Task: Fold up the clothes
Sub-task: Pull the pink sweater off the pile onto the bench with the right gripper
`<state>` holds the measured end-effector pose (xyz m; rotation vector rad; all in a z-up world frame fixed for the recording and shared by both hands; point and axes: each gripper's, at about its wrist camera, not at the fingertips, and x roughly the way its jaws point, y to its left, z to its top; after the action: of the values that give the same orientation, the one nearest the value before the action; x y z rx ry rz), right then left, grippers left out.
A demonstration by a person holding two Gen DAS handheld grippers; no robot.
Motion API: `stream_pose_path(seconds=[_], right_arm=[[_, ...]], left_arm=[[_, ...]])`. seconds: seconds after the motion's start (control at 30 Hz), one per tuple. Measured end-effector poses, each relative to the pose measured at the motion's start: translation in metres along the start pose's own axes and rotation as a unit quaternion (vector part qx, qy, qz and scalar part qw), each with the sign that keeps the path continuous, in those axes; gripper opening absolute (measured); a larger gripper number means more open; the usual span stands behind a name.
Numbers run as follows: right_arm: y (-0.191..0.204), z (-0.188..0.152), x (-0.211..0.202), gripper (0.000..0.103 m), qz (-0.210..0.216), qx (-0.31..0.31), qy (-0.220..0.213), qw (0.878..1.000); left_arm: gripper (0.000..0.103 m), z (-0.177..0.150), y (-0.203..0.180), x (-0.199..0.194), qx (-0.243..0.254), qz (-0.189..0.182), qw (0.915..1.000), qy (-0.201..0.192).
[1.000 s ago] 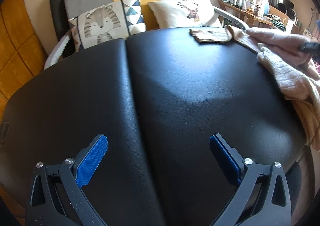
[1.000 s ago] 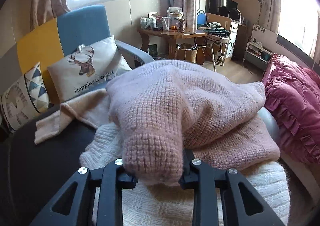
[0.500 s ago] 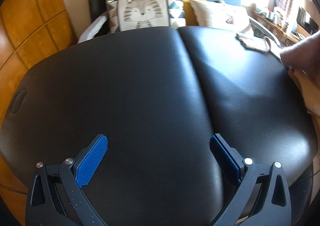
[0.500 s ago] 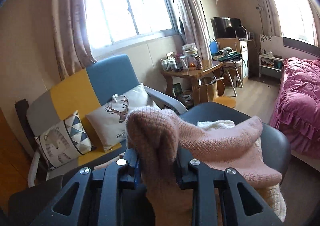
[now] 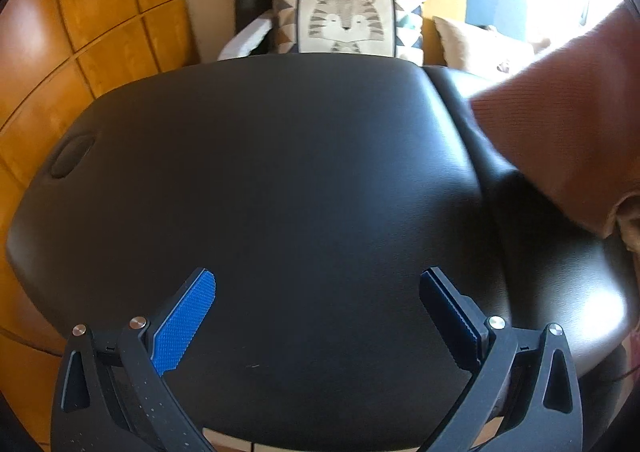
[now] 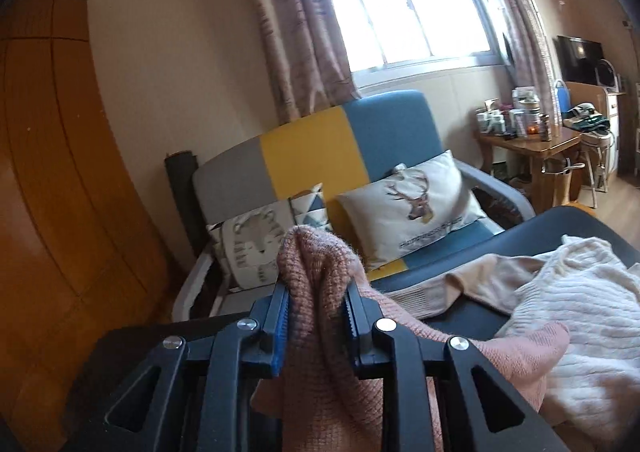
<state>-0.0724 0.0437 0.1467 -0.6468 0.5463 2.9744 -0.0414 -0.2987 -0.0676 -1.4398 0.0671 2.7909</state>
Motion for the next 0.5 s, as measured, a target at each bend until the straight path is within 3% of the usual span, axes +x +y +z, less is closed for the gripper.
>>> stream_pose_path(seconds=[0.07, 0.1, 0.13, 0.33, 0.5], right_arm=[[0.021, -0.017, 0.011, 0.020, 0.024, 0.002, 0.013, 1.000], [0.030, -0.025, 0.014, 0.015, 0.040, 0.005, 0.018, 0.999], [0.040, -0.032, 0.015, 0.001, 0.057, 0.005, 0.019, 0.998], [0.112, -0.060, 0.004, 0.002, 0.089, -0.080, -0.009, 0.993], [0.115, -0.104, 0.014, 0.006, 0.101, -0.081, 0.046, 0.991]], left_arm=[[0.103, -0.005, 0.014, -0.001, -0.014, 0.005, 0.9999, 0.003], [0.103, -0.007, 0.020, -0.001, -0.020, 0.007, 0.9998, 0.005], [0.103, -0.009, 0.026, 0.000, -0.028, 0.008, 0.9996, 0.007], [0.103, -0.019, 0.041, -0.001, -0.058, 0.001, 0.9981, 0.022], [0.103, -0.024, 0.030, -0.006, -0.039, -0.011, 0.9991, 0.014]])
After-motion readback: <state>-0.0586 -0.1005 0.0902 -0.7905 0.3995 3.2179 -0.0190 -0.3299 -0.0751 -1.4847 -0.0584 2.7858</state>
